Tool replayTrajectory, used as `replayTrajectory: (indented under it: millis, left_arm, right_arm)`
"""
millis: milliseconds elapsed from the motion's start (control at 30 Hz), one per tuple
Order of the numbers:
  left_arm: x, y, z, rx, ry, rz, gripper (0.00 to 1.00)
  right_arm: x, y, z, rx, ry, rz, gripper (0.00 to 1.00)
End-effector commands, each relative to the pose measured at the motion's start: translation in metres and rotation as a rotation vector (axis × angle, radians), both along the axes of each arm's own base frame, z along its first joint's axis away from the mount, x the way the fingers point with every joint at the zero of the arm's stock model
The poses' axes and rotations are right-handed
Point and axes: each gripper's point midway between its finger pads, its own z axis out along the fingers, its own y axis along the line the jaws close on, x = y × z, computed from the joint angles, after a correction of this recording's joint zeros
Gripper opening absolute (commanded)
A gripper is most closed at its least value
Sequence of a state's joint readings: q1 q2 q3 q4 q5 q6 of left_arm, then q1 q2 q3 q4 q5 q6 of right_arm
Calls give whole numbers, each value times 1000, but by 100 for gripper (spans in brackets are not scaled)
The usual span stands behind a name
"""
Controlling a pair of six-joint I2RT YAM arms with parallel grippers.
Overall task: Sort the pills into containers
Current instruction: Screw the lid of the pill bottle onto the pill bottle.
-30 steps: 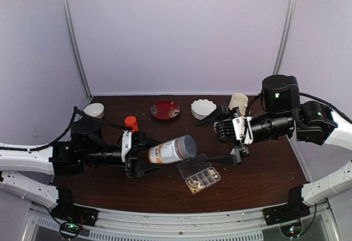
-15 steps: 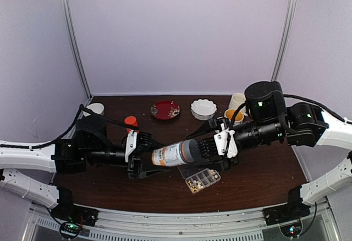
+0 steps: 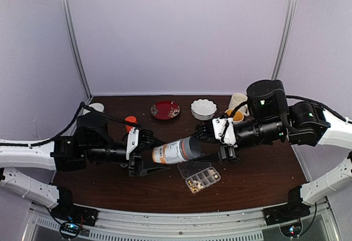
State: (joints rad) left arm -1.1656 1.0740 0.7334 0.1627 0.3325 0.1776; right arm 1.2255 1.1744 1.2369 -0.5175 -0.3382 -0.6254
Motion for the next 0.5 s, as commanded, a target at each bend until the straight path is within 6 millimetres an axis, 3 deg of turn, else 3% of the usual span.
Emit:
replayTrajectory:
  millis: [0,100,167,233,333,400,467]
  left_arm:
    - [16,-2,33,-63,-96,74,0]
    - [23,-3,38,-58,-135,107,0]
    - [28,-3,37,-40,-165,133,0]
    - [33,-3,37,-25,-199,155,0]
    - [35,-4,37,-15,-242,156,0]
    - [36,-6,39,-16,-259,154,0]
    - [36,-7,41,-23,-268,154,0]
  right_arm:
    - [13,13,28,186,347,-216,21]
    - [22,12,36,259,592,-362,15]
    - [34,5,41,320,745,-497,20]
    - [48,-3,36,380,893,-646,18]
    - [52,-6,31,418,1072,-738,20]
    - [51,-5,35,429,1143,-751,31]
    - [48,-4,42,421,1157,-735,57]
